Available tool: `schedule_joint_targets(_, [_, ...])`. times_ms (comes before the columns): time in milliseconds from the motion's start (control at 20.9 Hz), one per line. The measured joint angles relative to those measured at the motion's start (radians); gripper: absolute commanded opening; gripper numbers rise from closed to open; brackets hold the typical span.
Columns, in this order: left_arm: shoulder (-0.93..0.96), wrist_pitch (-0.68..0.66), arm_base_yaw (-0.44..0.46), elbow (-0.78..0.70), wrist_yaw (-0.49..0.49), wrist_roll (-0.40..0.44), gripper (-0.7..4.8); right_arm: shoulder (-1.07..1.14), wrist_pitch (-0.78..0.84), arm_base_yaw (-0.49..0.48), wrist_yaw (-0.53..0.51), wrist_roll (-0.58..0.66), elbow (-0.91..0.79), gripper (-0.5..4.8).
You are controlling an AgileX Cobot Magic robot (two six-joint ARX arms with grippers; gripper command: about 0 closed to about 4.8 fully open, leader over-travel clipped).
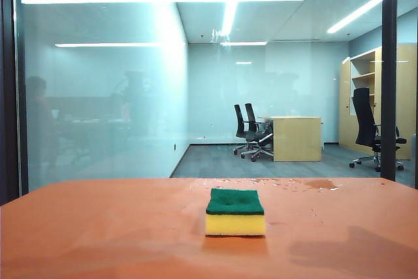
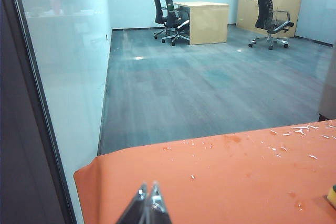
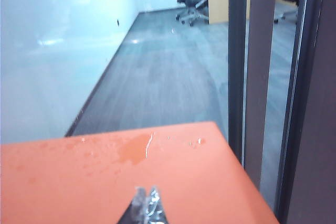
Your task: Pick up the sponge from the table, wipe the water off the glass, and finally place the sponge back on the table.
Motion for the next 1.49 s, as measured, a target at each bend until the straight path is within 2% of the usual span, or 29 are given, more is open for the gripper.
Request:
schedule_joint_targets(144, [0.000, 0.000, 0.000, 0.000, 0.000, 0.000, -0.06, -0.071, -0.047, 0.000, 0.000, 0.000, 0.000, -0.06])
schedule_joint_targets(336, [0.000, 0.000, 0.000, 0.000, -0.003, 0.000, -0.06, -0.219, -0.201, 0.000, -0.001, 0.000, 0.000, -0.06])
schedule_joint_targets(480, [0.000, 0.000, 0.000, 0.000, -0.069, -0.003, -0.06, -0.336, -0.276, 0.000, -0.001, 0.000, 0.000, -0.06])
schedule_joint_targets(719, [0.000, 0.026, 0.000, 0.000, -0.089, -0.003, -0.06, -0.415, -0.392, 0.001, -0.051, 0.001, 0.000, -0.06])
schedule_joint_targets(1007, [-0.009, 0.024, 0.000, 0.000, -0.093, -0.003, -0.06, -0.415, -0.424, 0.004, -0.091, 0.002, 0.000, -0.06])
schedule_joint_targets(1487, [-0.011, 0.007, 0.000, 0.000, -0.093, -0.003, -0.06, -0.415, -0.423, 0.004, -0.072, 0.002, 0.000, -0.05])
